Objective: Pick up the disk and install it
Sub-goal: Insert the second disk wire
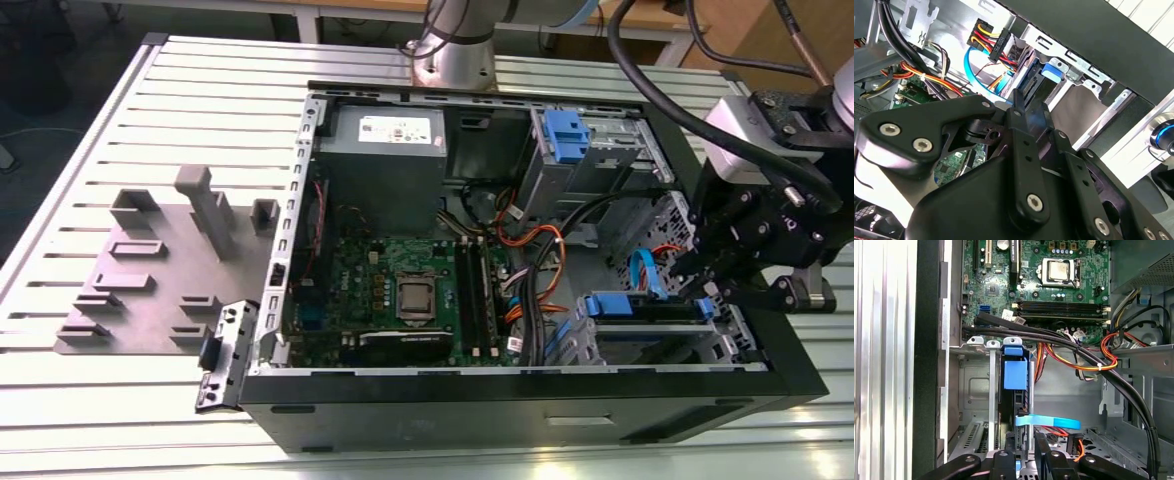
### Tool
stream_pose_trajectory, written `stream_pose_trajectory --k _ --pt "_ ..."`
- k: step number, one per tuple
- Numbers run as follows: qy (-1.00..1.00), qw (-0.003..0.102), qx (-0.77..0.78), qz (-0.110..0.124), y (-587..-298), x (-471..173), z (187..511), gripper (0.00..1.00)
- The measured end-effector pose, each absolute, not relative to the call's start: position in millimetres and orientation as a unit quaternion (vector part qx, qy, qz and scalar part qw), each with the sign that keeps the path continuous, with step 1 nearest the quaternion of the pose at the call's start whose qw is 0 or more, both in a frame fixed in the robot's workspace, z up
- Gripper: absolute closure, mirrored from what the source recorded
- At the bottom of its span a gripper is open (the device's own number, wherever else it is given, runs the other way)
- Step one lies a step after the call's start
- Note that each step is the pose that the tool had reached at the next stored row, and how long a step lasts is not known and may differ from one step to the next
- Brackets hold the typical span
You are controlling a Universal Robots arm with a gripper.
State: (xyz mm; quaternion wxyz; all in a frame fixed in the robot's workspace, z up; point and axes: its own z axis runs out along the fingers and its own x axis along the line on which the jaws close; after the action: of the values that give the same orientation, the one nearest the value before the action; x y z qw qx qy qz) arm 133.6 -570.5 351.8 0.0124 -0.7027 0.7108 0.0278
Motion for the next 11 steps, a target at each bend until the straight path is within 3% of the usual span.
stream_pose_trajectory --k 11 --pt "0.711 0.013 -0.703 0.028 -569.5 133.6 351.7 0.71"
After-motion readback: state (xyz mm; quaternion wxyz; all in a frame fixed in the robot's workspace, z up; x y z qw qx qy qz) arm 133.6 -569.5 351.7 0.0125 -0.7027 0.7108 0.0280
